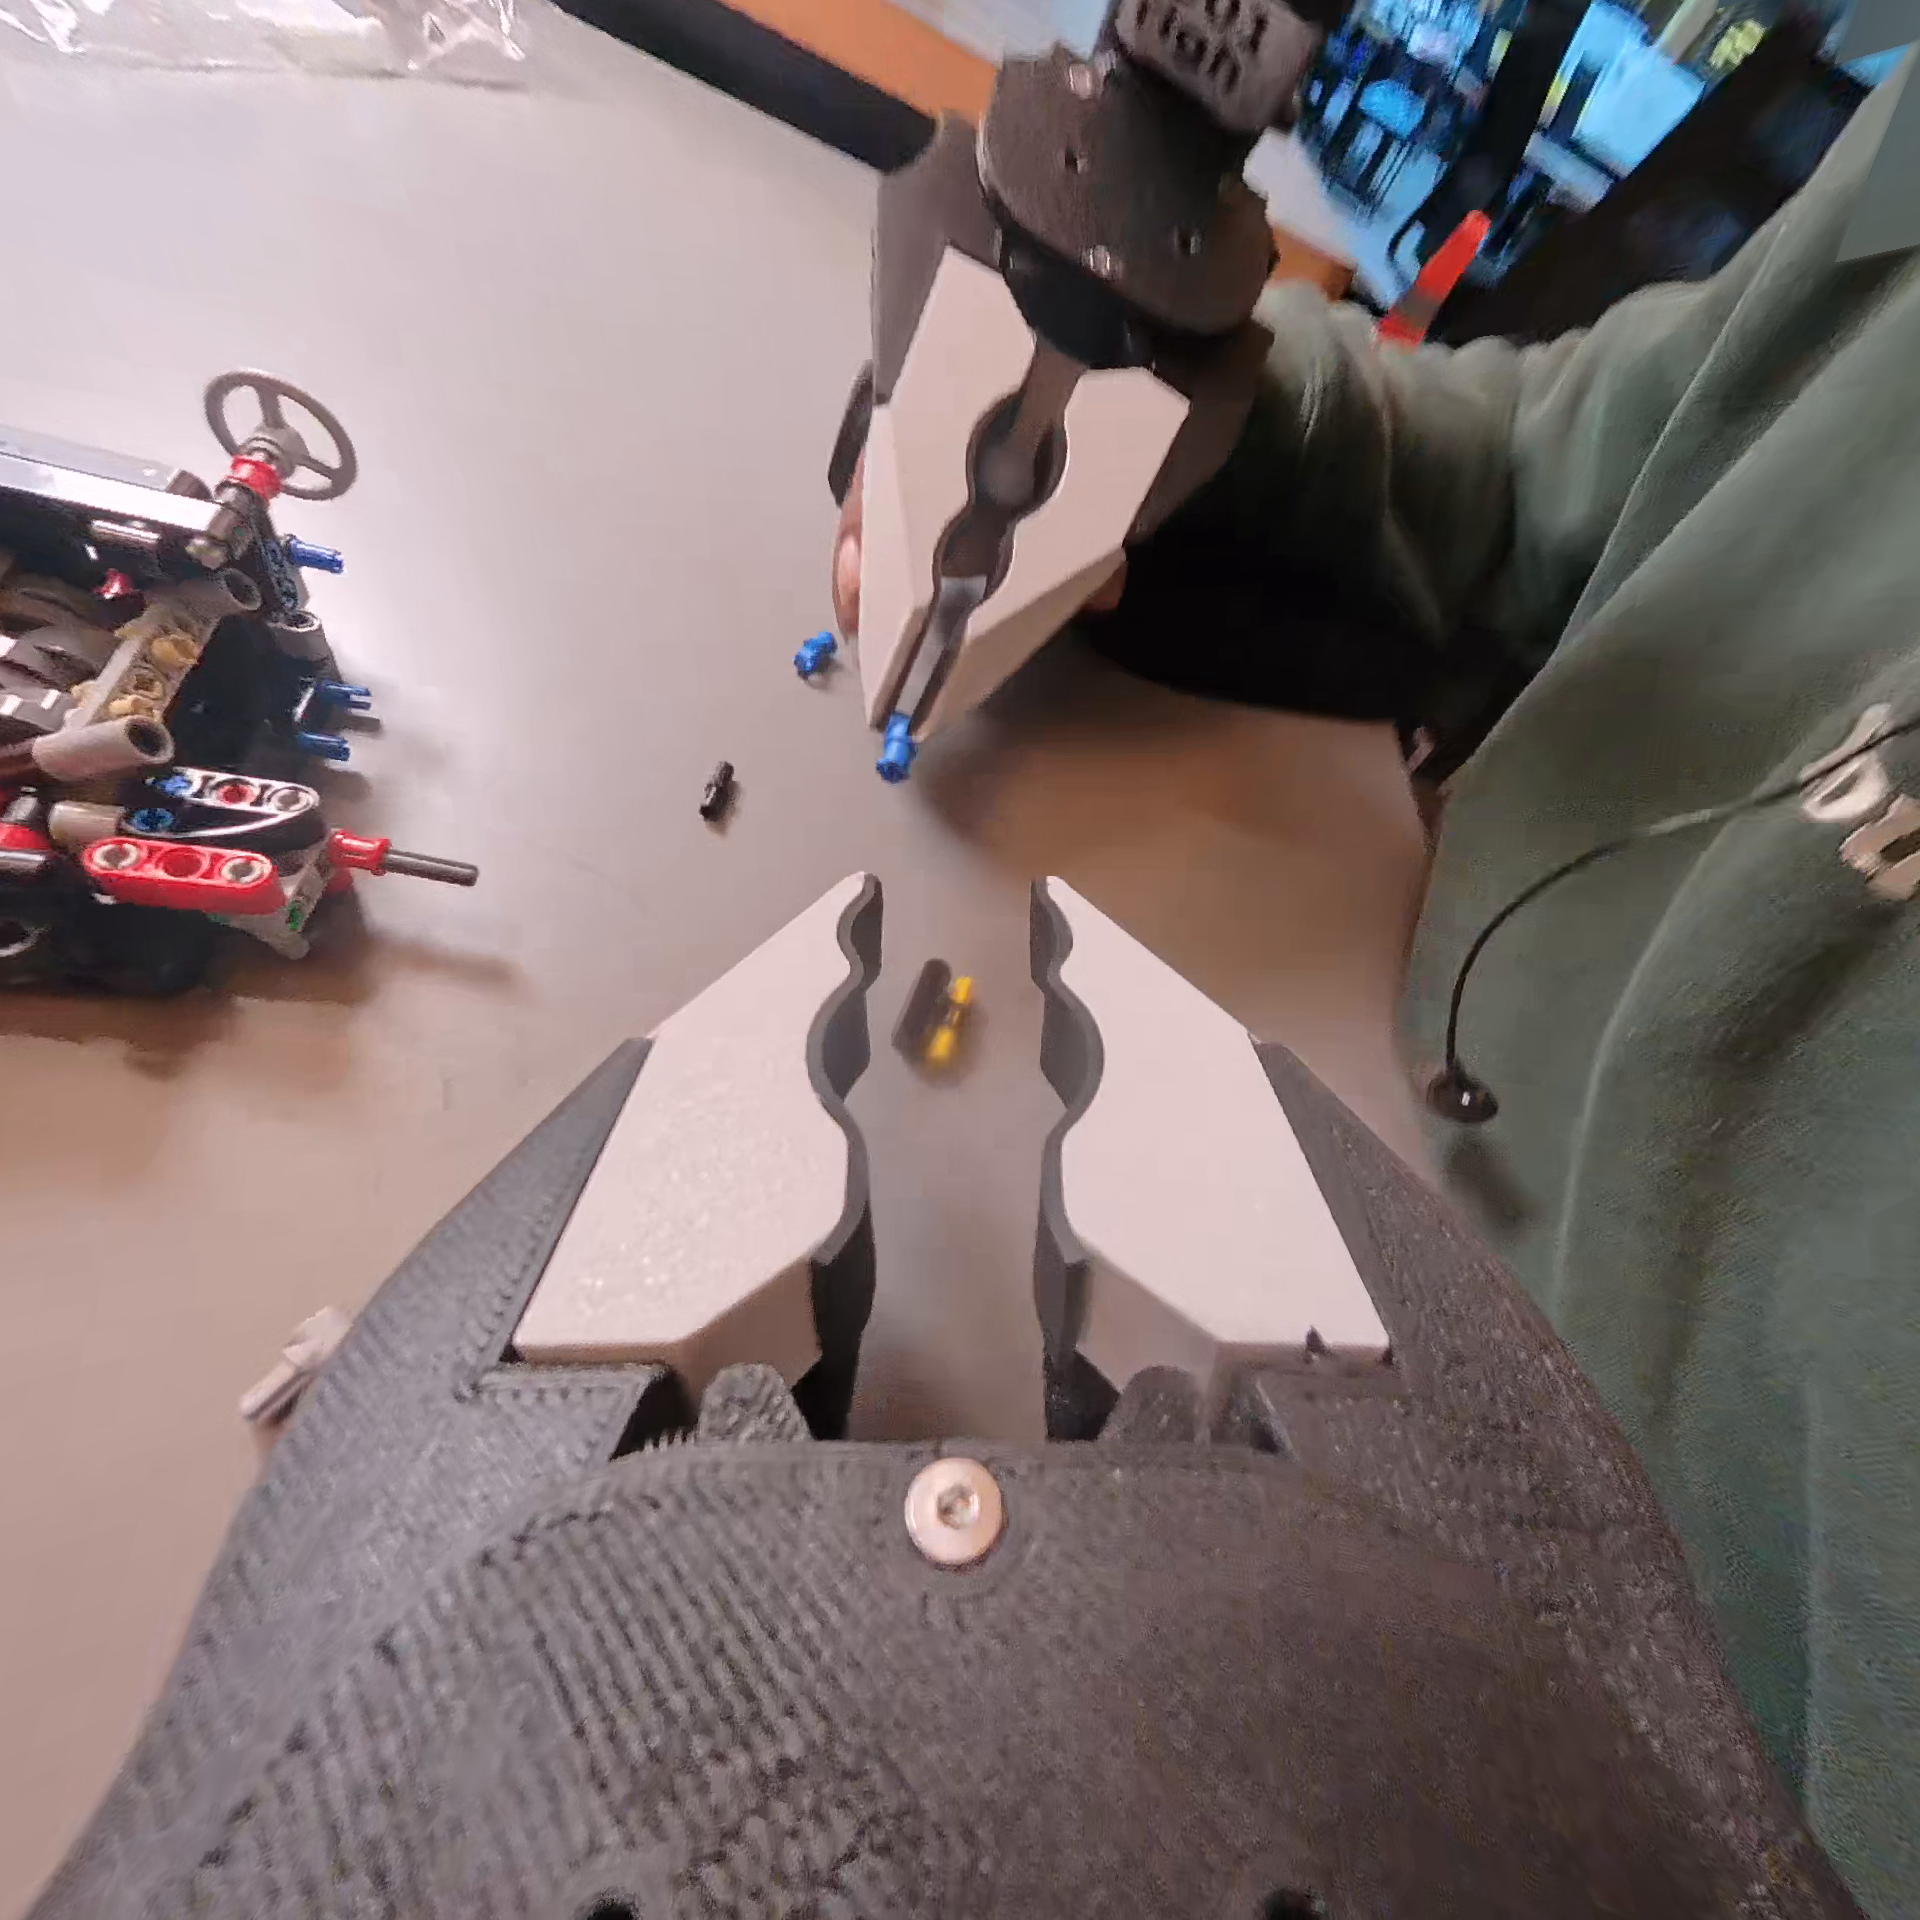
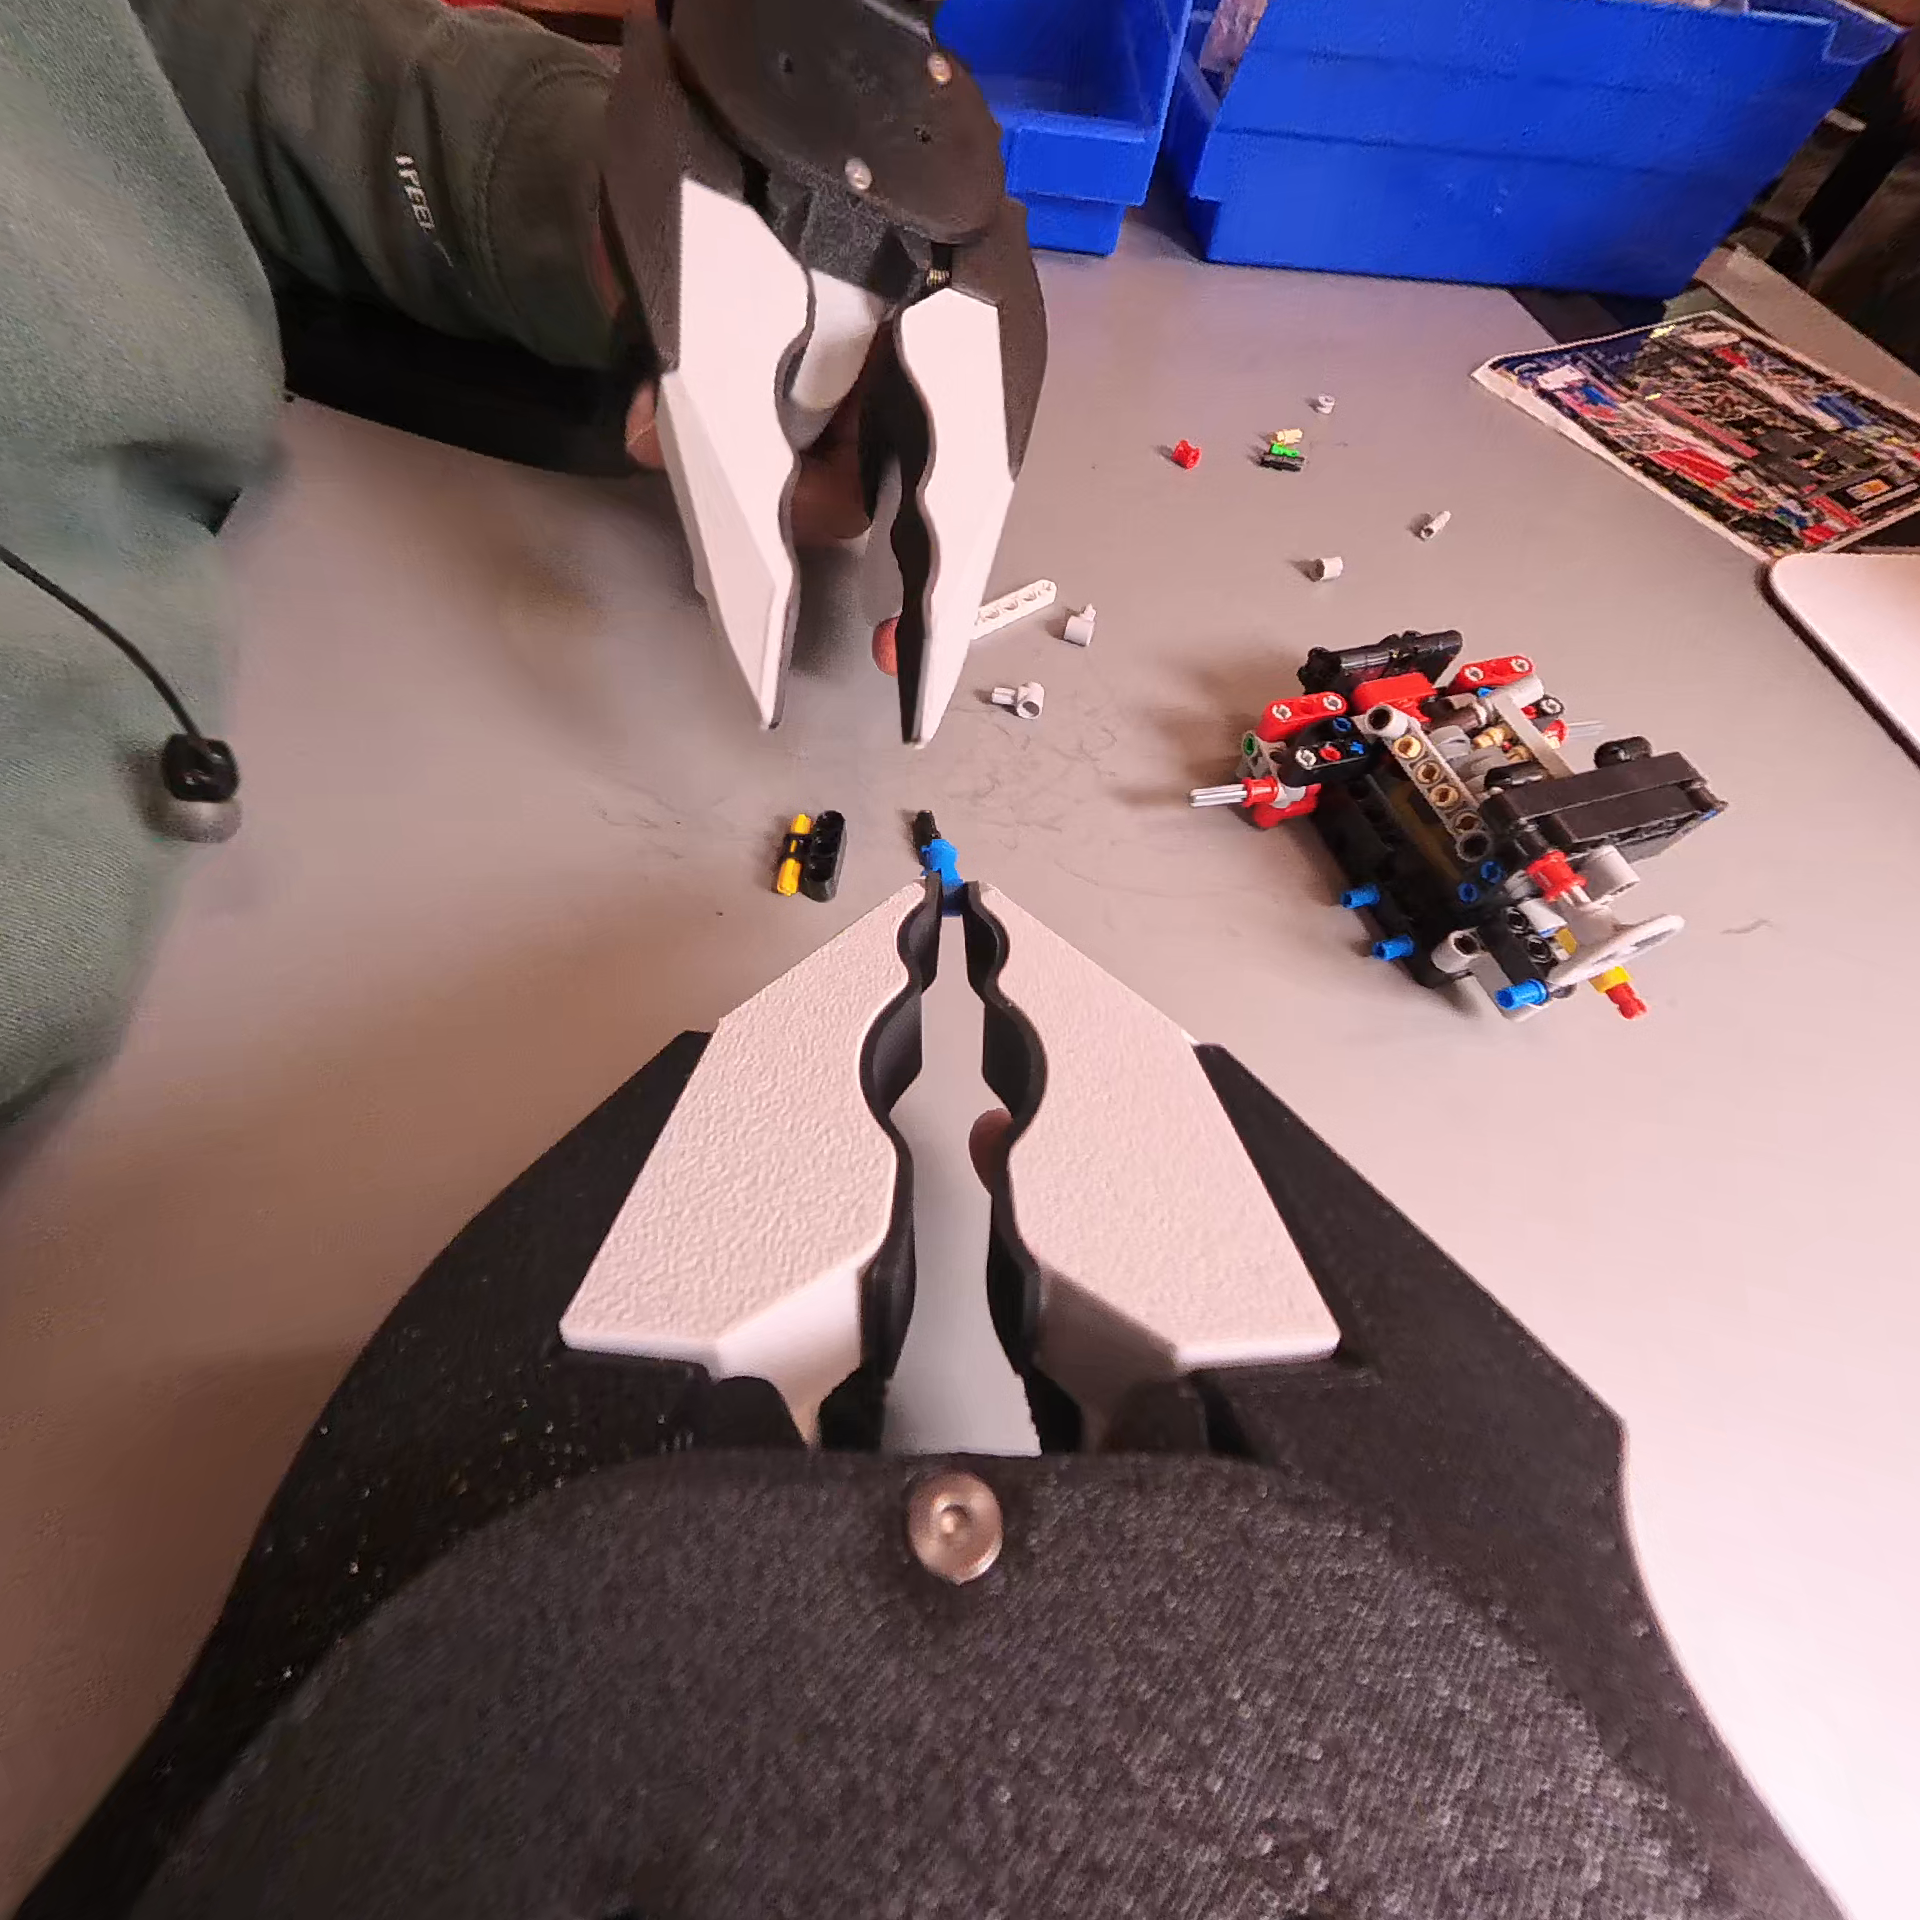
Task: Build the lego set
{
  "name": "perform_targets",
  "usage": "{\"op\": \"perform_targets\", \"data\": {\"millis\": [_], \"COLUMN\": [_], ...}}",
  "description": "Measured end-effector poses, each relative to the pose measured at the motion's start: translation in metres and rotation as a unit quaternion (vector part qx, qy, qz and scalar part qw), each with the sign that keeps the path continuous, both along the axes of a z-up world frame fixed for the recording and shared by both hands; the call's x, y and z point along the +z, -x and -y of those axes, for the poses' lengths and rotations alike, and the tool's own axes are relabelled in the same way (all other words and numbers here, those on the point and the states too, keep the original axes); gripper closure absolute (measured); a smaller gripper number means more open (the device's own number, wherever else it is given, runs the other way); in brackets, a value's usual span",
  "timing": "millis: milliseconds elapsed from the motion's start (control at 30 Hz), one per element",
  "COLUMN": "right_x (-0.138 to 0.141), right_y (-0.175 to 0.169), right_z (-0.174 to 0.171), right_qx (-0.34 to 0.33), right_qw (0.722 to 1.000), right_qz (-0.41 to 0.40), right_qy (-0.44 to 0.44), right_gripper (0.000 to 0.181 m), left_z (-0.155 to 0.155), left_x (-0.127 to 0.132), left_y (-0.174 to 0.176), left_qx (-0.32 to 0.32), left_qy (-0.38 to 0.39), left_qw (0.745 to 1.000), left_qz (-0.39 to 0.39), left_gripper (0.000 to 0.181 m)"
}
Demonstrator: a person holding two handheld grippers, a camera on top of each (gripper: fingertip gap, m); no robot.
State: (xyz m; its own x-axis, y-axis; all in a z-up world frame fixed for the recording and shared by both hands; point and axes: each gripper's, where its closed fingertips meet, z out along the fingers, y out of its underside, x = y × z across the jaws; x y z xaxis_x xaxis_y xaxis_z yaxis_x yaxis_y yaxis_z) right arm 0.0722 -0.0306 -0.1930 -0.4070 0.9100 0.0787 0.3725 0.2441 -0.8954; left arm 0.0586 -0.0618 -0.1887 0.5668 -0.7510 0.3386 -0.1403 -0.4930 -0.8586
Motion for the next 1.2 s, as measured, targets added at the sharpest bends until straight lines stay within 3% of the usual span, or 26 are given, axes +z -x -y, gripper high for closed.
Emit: {"op": "perform_targets", "data": {"millis": [367,600,1033,1100,1200], "right_x": [0.014,0.028,0.041,0.042,0.040], "right_y": [0.010,0.016,0.017,0.017,0.013], "right_z": [0.003,0.002,0.010,0.010,0.014], "right_qx": [-0.007,-0.026,-0.024,-0.027,-0.008], "right_qw": [0.997,0.973,0.958,0.966,0.990], "right_qz": [-0.066,-0.143,-0.188,-0.183,-0.135], "right_qy": [-0.034,-0.177,-0.216,-0.181,-0.037], "right_gripper": [0.178,0.178,0.178,0.175,0.155], "left_z": [-0.024,-0.030,-0.021,-0.020,-0.018], "left_x": [0.018,0.034,0.035,0.037,0.039], "left_y": [0.006,0.011,-0.001,-0.001,-0.001], "left_qx": [0.073,0.091,0.059,0.055,0.051], "left_qy": [0.081,0.119,0.097,0.069,-0.027], "left_qw": [0.981,0.951,0.965,0.973,0.990], "left_qz": [0.160,0.269,0.236,0.214,0.129], "left_gripper": [0.159,0.160,0.177,0.176,0.177]}}
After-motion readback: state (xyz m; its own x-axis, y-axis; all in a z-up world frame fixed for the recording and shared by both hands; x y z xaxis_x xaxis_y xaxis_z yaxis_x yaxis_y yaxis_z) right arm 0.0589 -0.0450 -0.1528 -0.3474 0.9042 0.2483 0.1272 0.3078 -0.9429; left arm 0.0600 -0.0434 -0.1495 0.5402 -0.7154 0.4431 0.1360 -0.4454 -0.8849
